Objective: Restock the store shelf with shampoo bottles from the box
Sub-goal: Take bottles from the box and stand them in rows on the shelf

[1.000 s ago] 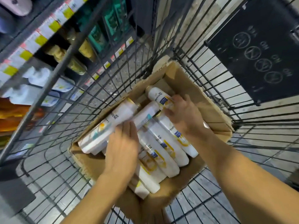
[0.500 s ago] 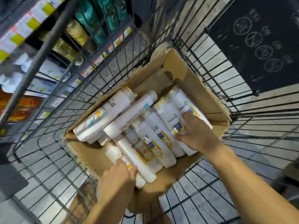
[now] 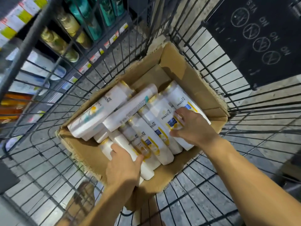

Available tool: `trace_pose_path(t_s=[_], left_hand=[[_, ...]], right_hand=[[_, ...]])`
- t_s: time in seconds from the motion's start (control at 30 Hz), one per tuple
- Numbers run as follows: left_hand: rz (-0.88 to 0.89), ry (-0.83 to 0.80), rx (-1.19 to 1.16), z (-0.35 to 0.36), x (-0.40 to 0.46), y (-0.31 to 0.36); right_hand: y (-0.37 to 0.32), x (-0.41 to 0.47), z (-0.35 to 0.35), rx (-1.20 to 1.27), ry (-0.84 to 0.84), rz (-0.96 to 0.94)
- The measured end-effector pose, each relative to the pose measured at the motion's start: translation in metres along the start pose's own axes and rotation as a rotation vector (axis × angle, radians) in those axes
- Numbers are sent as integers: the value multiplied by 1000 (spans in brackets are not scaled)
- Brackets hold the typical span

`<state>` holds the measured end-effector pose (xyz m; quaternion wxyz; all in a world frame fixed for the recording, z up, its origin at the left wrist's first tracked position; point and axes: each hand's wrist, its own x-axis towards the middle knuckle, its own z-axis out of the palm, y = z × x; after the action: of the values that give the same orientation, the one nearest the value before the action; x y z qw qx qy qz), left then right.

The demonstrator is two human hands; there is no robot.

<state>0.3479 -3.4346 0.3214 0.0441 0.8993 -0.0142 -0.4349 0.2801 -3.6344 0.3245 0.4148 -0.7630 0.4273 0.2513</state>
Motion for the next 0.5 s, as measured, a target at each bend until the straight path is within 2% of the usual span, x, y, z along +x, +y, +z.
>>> trace_pose_path(t_s=[0.07, 0.13, 0.2, 0.27, 0.4, 0.5], left_hand=[[128, 59, -31, -1, -11, 13], [177, -22, -182, 6, -15, 29], [122, -114, -339, 20, -9, 39], [42, -142, -399, 32, 3, 43], [-9, -104, -507, 49, 12, 39], [8, -70, -691, 60, 2, 46]], right_hand=[[0, 0, -1, -45, -24, -11], [0, 1, -4, -61, -35, -15], [-2, 1, -5, -57, -66, -13], [-3, 1, -6, -25, -100, 13], [-1, 1, 2, 78, -107, 59], [2, 1, 9, 164, -100, 54]])
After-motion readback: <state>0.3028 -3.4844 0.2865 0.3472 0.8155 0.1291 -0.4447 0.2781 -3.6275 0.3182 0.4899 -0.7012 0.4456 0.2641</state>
